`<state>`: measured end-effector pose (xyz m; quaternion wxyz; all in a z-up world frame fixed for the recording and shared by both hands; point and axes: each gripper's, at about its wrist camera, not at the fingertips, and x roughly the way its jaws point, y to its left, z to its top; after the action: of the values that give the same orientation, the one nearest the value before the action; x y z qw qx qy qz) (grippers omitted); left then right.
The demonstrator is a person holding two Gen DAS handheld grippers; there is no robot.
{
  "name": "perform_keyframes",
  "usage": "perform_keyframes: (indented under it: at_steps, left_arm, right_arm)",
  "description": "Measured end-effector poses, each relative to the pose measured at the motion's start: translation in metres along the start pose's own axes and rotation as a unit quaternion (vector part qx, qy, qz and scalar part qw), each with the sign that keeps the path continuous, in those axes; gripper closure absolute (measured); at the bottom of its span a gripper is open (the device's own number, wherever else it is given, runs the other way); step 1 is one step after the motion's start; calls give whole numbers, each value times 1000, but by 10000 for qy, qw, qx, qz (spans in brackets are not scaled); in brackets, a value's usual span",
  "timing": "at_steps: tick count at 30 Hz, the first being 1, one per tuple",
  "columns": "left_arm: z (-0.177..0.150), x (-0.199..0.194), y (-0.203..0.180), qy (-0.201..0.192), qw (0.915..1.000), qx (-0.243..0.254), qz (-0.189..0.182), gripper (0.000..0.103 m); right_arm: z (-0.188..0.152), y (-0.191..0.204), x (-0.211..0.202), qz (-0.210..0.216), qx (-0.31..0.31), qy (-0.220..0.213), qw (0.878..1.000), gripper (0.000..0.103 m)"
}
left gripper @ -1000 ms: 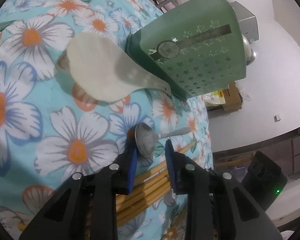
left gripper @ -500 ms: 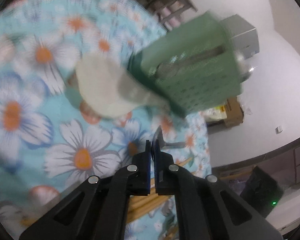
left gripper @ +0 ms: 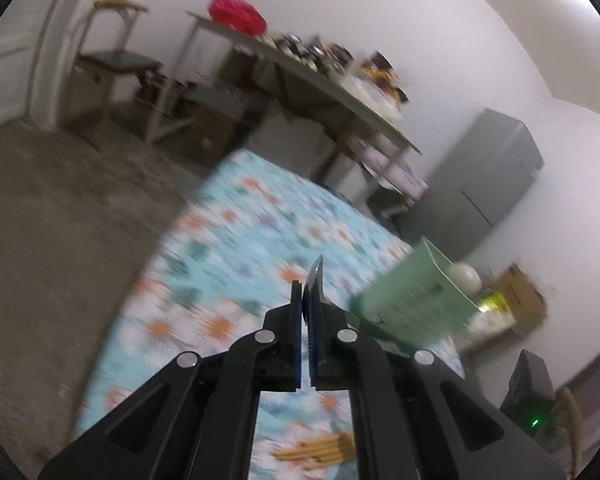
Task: Organize utensils
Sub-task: 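Drop the metal spoon into the caddy with the left gripper while the right grasps the white rice paddle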
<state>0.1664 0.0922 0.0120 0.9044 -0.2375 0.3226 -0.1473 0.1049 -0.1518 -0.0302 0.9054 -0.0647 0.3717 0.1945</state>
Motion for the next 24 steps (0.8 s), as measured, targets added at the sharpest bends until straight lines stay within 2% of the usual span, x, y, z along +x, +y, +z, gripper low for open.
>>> perform_keyframes:
  at_steps: [4, 7, 9, 12, 13, 14, 20, 24]
  left_arm:
    - [9, -9, 16, -162, 9996, -50, 247, 101]
    - [9, -12, 23, -227, 9992, -66, 322, 101]
    - [10, -12, 23, -242, 9991, -60, 333, 101]
    - [10, -13, 22, -282, 9990, -3, 339, 101]
    - [10, -13, 21, -291, 9990, 10, 332, 101]
    - [11, -14, 21, -307, 9990, 18, 317, 101]
    - [17, -24, 7, -533, 9982, 207, 169, 101]
    - [31, -28, -8, -666, 9971, 292, -225, 101]
  right_arm:
    - [10, 28, 28, -382, -639, 91, 9972, 69]
    - [10, 44, 45, -782, -1110, 109, 9907, 69]
    - [6, 53, 58, -1194, -1457, 141, 9820, 70]
    - [3, 57, 73, -1559, -1688, 214, 9730, 83]
    - [3, 57, 75, -1662, -1703, 232, 9710, 93]
    - [4, 55, 76, -1715, -1673, 253, 9705, 97]
    - [11, 45, 58, -1752, -1404, -39, 9745, 100]
    - [23, 25, 24, -1666, -955, -369, 9807, 101]
